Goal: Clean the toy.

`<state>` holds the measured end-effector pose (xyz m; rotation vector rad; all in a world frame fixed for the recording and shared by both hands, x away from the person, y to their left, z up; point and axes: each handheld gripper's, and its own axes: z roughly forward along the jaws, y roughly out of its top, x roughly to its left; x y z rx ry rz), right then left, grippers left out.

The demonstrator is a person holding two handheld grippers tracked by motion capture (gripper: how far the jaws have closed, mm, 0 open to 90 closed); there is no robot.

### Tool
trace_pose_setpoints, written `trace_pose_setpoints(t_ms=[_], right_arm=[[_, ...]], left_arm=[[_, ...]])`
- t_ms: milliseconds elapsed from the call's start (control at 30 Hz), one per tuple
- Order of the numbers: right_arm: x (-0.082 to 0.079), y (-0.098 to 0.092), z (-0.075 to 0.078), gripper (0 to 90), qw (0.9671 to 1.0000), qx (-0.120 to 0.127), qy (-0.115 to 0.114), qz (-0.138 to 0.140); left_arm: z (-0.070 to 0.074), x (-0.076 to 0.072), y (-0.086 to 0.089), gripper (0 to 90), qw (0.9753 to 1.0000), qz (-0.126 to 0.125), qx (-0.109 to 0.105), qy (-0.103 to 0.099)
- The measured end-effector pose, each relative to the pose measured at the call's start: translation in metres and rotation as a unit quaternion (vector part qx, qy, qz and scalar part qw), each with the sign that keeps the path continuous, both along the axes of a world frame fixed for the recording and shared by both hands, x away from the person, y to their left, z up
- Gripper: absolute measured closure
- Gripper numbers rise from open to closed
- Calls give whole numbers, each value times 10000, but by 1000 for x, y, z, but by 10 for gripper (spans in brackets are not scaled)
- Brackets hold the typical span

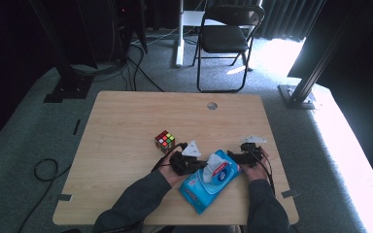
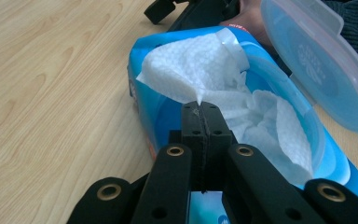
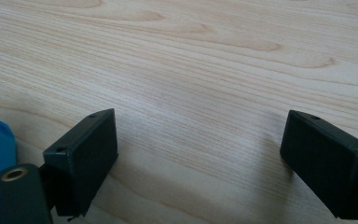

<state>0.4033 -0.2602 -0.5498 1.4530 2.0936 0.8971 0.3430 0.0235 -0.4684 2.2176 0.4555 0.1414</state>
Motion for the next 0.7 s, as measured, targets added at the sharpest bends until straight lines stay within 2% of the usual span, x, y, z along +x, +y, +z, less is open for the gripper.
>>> trace_pose_setpoints(t_ms=[167, 433, 700], right_arm=[[0, 0, 0, 106, 10000, 0, -1, 0], [0, 0, 0, 106, 10000, 0, 0, 0], [0, 0, 0, 106, 10000, -1, 0, 1]], left_arm=[[0, -1, 5, 900, 10000, 47, -15, -18], [1, -1, 23, 900, 9997, 224, -117, -3], [-1, 4, 35, 900, 9985, 521, -173, 1]])
